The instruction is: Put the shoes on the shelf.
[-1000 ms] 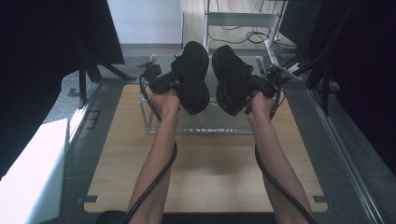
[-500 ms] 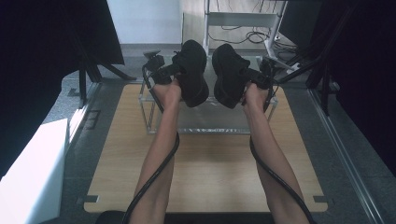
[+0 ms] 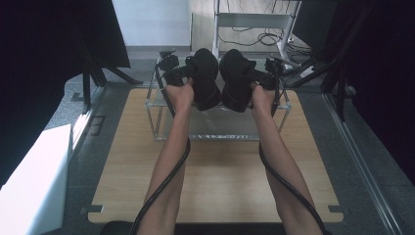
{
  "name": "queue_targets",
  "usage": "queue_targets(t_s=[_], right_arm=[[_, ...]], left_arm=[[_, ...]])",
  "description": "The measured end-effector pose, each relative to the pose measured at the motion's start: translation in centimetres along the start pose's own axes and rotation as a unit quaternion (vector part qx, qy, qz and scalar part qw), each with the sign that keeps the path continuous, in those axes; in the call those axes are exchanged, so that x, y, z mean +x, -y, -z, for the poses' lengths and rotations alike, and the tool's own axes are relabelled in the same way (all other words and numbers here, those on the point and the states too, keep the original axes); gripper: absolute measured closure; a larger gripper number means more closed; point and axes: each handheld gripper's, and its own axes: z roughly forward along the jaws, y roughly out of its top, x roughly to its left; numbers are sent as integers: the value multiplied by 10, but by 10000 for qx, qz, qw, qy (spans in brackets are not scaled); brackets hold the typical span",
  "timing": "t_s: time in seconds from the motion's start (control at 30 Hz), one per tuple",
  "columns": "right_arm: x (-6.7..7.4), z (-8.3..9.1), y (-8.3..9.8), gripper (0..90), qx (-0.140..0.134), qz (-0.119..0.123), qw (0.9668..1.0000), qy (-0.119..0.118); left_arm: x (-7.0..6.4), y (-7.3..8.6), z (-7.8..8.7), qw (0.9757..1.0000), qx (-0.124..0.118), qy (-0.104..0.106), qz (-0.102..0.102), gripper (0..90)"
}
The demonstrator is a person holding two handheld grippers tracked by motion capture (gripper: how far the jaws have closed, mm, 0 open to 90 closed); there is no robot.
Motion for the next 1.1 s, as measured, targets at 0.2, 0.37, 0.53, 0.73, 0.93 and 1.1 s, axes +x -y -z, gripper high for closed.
queue_targets(t_s=[0.2,0.37,0.53,0.73,0.93,1.1], right_arm=[[-1,-3,0,527,114,35,9998,-131],[-1,-4,0,484,165,92,9996,-217],[-5,-4,2,397,77,68,9986,-527],[-9,1,4,327,-49,79,9960,-894],[-14,10,3,317,-123,141,9935,-1119],[-18,19,4,302,-152,180,9922,-1226]], left_arm=[[-11,1,-8,9994,133,160,-268,660],[-20,4,-12,9986,192,72,-488,605],[-15,6,-10,9983,135,431,-371,467],[-18,7,-5,9973,84,605,-410,354],[-18,5,8,9961,10,705,-530,297],[-14,9,18,9946,-35,864,-566,277]])
